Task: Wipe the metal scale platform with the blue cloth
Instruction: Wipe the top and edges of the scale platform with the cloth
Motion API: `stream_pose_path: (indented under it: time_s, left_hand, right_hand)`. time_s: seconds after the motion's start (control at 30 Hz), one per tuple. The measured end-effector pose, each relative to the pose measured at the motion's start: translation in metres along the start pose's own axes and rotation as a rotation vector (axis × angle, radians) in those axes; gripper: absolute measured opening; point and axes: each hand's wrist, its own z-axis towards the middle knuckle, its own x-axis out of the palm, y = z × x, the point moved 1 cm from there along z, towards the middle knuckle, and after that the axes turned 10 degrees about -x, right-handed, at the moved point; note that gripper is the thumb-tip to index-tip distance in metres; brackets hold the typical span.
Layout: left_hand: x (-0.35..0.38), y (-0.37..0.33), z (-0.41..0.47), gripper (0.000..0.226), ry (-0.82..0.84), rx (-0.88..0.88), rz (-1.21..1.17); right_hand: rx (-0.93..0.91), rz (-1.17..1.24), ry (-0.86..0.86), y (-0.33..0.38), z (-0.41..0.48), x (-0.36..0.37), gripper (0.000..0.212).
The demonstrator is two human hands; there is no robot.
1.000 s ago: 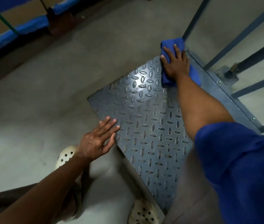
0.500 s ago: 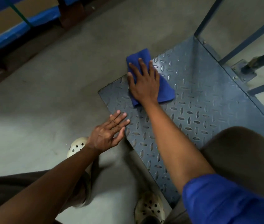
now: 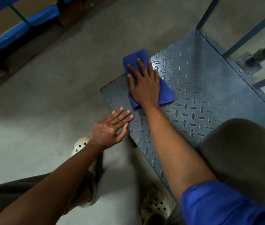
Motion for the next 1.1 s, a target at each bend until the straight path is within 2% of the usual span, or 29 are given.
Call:
stream_pose_path:
  time_s: [0.17, 0.23, 0.43, 0.6, 0.8, 1.1]
  left_hand:
    - [-0.003, 0.006, 0.018, 0.035, 0.049, 0.041, 0.105]
    - [-0.001, 0.010, 0.029, 0.038, 0.102, 0.075, 0.162]
    - [0.018, 0.005, 0.101, 0.048, 0.287, 0.034, 0.084]
    - [0.050, -0.009, 0.147, 0.060, 0.399, 0.151, 0.016]
    - [0.058, -0.022, 0.158, 0.074, 0.417, 0.206, 0.006]
    - [0.067, -0.037, 0.166, 0.078, 0.474, 0.254, 0.151]
  right_hand:
    - [0.260, -0.103, -0.058, -0.064, 0.019, -0.015, 0.055]
    - [0.311, -0.118, -0.059, -0.072, 0.024, -0.015, 0.057]
    - [0.332, -0.161, -0.064, -0.069, 0.022, -0.016, 0.058]
    - [0.303, -0.172, -0.034, -0.094, 0.025, -0.029, 0.058]
    - [0.702, -0.223, -0.088, -0.164, -0.025, -0.069, 0.058]
    - [1.187, -0.269, -0.204, -0.176, -0.149, -0.094, 0.061]
